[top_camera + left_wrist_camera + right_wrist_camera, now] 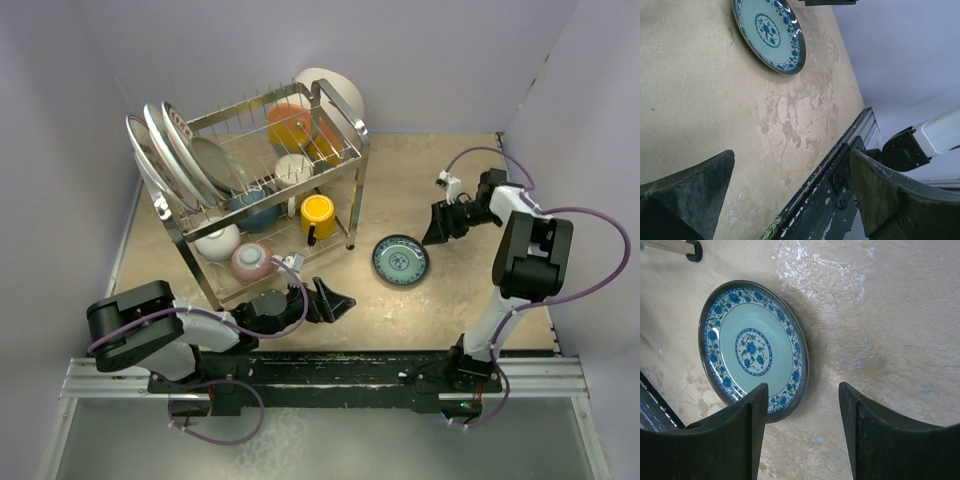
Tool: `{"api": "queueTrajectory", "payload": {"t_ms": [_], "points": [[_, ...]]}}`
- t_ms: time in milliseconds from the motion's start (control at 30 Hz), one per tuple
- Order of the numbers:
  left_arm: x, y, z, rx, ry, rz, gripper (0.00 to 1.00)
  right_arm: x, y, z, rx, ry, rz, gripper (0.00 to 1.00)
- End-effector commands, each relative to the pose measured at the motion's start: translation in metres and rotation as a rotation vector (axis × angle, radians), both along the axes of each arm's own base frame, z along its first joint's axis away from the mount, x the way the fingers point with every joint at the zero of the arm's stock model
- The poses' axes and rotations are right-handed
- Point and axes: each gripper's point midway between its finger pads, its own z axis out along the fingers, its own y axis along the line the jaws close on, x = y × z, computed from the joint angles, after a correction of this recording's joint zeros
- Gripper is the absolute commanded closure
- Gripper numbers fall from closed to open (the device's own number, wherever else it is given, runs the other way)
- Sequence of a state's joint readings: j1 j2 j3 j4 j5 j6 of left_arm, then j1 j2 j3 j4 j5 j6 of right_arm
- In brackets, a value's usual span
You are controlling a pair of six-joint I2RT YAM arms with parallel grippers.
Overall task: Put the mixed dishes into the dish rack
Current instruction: Pick up the plate at the center of the board.
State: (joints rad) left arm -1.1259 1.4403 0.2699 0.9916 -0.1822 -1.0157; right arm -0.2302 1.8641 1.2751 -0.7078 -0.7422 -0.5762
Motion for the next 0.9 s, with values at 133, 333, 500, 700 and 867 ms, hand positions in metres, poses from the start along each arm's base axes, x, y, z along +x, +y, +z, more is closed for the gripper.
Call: {"api": "queueTrajectory", "payload": {"t_ms": [133, 333, 500, 700, 867], "points": [[-0.001, -0.007, 0.016, -0.079, -0.008, -0.016, 0.01, 0.001, 0.006, -0.003, 0.008, 0.029, 0.026, 0.45], [-0.001, -0.009, 0.015, -0.084, -0.003, -0.023, 0.01, -0.001, 0.009, -0.012, 0.003, 0.058, 0.03, 0.54], [-0.001, -0.011, 0.015, -0.09, -0.001, -0.029, 0.01, -0.003, 0.01, -0.019, 0.005, 0.087, 0.032, 0.6], [-0.002, -0.013, 0.016, -0.094, -0.002, -0.035, 0.01, -0.004, 0.011, -0.023, 0.005, 0.103, 0.034, 0.68], [-0.002, -0.014, 0.015, -0.095, 0.001, -0.036, 0.01, -0.005, 0.011, -0.028, 0.006, 0.119, 0.035, 0.73]]}}
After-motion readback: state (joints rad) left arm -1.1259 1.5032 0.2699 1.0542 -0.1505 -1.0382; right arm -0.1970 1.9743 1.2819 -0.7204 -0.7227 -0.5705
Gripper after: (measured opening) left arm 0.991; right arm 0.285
